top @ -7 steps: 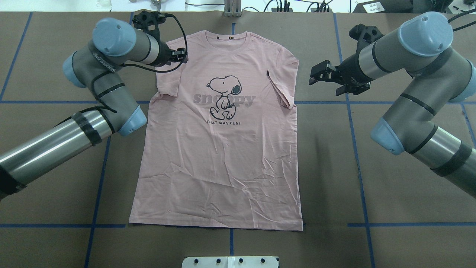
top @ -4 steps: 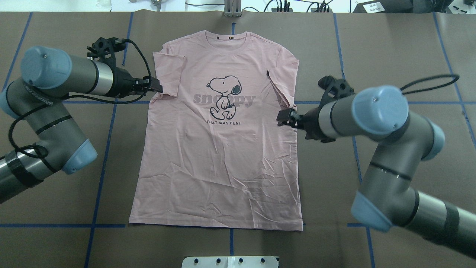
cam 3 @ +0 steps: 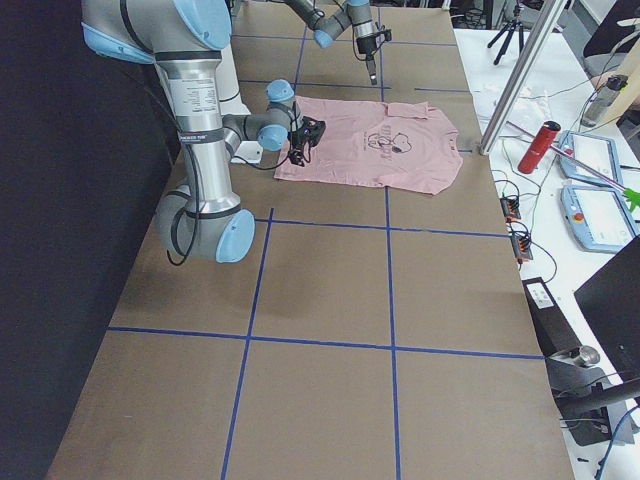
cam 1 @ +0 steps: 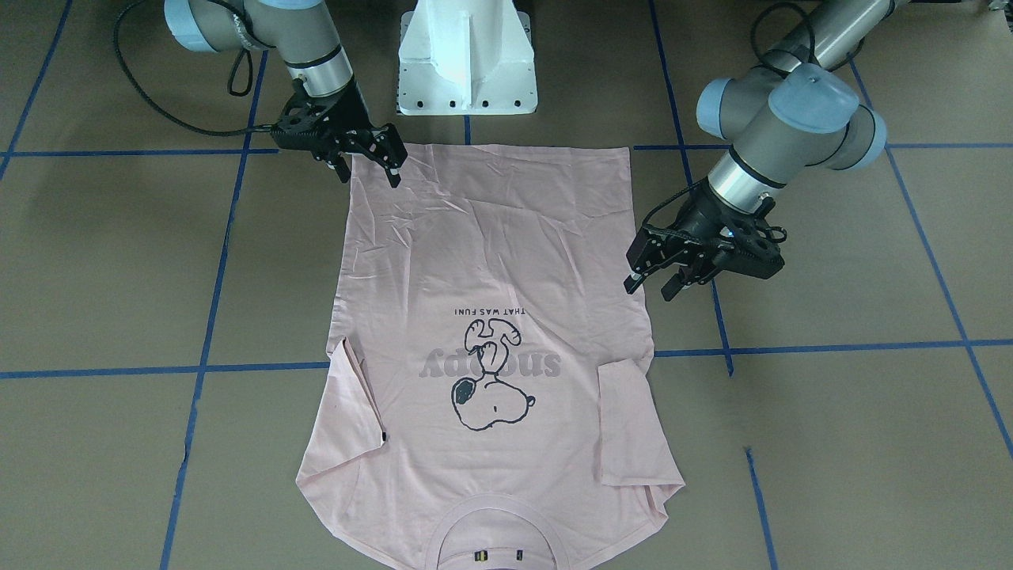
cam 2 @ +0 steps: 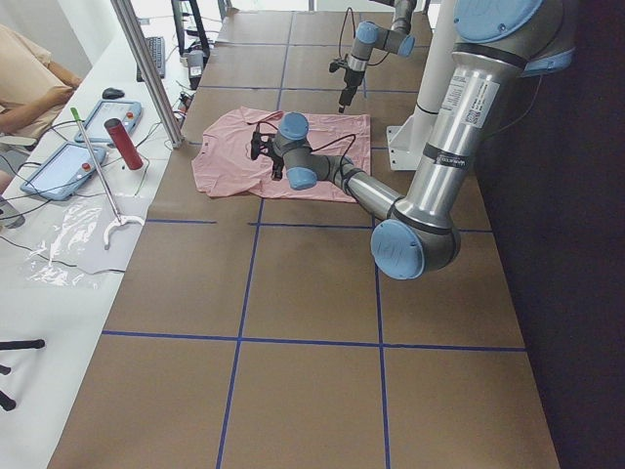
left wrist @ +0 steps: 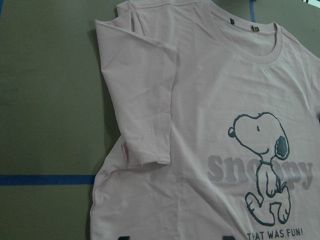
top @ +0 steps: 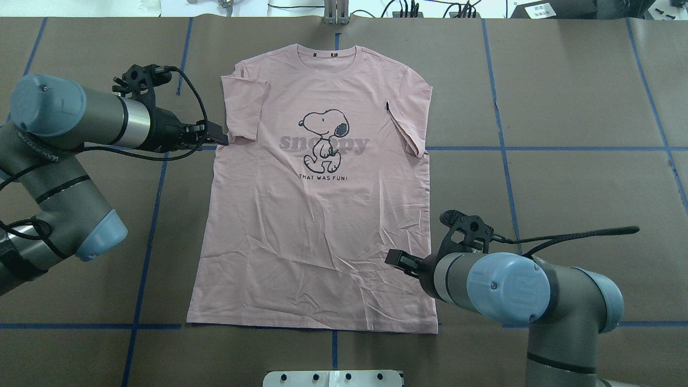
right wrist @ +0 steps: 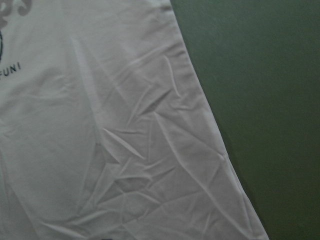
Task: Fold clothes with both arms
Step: 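Move the right gripper to the hem corner nearest the robot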
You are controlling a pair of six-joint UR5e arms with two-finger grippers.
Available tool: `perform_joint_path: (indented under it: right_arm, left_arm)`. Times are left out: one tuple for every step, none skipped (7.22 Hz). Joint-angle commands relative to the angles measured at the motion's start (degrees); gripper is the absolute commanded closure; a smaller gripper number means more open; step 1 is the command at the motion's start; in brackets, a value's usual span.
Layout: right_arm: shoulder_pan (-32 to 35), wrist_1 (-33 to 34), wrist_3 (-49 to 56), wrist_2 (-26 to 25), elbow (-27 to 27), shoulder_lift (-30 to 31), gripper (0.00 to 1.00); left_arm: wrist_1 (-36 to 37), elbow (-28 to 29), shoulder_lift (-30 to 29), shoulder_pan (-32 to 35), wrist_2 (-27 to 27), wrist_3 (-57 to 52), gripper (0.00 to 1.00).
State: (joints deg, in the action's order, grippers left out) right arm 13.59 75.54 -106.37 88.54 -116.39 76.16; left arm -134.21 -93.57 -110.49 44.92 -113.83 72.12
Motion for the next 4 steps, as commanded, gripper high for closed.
perform_joint_path:
  right_arm:
    - [-5.82, 3.79, -10.74, -5.88, -0.33, 1.27, 0.17]
    - [-6.98, 5.82, -14.61, -6.18, -0.5, 1.09, 0.28]
    - [-7.52, 6.02, -14.83, -6.1, -0.42, 1.53, 0.3]
    - [-7.61, 6.28, -15.0, -5.66, -0.5, 1.71, 0.34]
  left_arm:
    - [0.0, 0.05, 0.01, 0.0, 0.01, 0.03, 0.27]
    - [0.0, 0.05, 0.01, -0.09, 0.18, 0.03, 0.26]
    - [-0.09, 0.23, 0.01, -0.09, 0.19, -0.05, 0.25]
    - [-0.09, 0.14, 0.1, -0.09, 0.19, -0.05, 0.25]
